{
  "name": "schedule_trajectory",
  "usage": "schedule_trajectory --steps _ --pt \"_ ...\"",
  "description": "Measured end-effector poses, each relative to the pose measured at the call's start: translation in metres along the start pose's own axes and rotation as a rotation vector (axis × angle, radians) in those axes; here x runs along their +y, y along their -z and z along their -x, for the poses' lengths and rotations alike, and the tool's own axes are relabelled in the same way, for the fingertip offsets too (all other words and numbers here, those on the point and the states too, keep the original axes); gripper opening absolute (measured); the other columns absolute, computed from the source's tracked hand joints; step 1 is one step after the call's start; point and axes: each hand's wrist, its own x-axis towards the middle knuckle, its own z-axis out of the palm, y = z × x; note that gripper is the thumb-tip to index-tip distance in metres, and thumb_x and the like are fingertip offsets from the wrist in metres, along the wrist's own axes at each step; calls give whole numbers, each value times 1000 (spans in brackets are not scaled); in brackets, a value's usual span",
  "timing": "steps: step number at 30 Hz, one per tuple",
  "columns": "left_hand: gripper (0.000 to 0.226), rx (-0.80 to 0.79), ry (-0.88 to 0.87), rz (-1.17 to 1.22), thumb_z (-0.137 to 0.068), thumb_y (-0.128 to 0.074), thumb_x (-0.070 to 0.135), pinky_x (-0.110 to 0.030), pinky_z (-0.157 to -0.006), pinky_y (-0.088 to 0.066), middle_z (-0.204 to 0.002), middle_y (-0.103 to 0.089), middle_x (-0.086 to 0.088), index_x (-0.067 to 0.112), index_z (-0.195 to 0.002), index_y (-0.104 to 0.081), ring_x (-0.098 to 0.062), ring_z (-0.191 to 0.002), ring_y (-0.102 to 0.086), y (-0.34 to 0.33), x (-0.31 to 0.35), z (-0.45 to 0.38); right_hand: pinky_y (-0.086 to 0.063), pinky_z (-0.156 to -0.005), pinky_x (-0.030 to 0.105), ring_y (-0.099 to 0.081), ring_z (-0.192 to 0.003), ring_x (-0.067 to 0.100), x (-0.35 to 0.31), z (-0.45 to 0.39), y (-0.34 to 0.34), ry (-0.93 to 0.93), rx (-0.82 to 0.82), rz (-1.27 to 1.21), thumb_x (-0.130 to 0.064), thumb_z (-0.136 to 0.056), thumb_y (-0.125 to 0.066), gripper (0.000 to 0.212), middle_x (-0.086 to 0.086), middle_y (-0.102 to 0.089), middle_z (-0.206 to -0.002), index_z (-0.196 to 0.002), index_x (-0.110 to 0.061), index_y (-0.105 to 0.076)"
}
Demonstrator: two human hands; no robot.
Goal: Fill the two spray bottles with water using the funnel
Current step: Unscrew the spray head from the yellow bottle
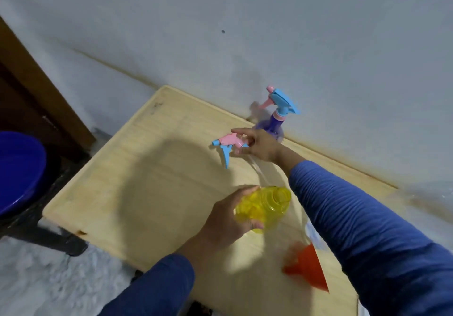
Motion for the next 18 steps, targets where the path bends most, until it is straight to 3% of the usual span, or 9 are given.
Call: schedule_trajectory --steps 3,6,12,16,18 --pt "78 -30 9 11 -55 -82 33 -3 -92 -34 -125 -53 29 42 -126 -51 12 -116 -48 2 -2 -1 -36 -60 8 -46 -71 9 5 -10 -14 -4 -44 15 -28 -76 -77 59 -3 -52 -80 -130 -27 -53" --pt "79 -49 14 20 -57 -83 29 -3 -92 -34 -127 -51 29 42 -127 -50 12 -117 -47 3 -3 -1 -42 -73 22 -51 -82 14 10 -17 -23 -3 -72 41 -31 -74 -78 60 4 -60 -98 -129 -29 -54" --pt "78 -68 6 1 -61 -82 31 -4 -93 -35 -127 -45 36 47 -128 -46 15 -119 -42 5 -2 -2 -37 -66 19 -46 -68 8 10 -14 -20 -59 -98 -52 -30 -75 -77 63 -3 -51 -78 -133 -27 -52" --pt "73 -70 1 -5 -59 -77 44 -6 -93 -37 -126 -46 36 54 -123 -43 14 -119 -43 5 2 0 -38 -87 18 -49 -107 9 4 1 -11 -59 -114 -98 -26 -81 -72 67 -6 -54 -116 -141 -25 -42" --pt "73 -63 6 -7 -58 -78 44 -6 -92 -38 -125 -49 32 55 -121 -42 14 -117 -45 5 2 1 -36 -90 15 -47 -114 8 -2 11 -4 -55 -78 -103 -28 -85 -67 63 -6 -53 -123 -141 -23 -41"
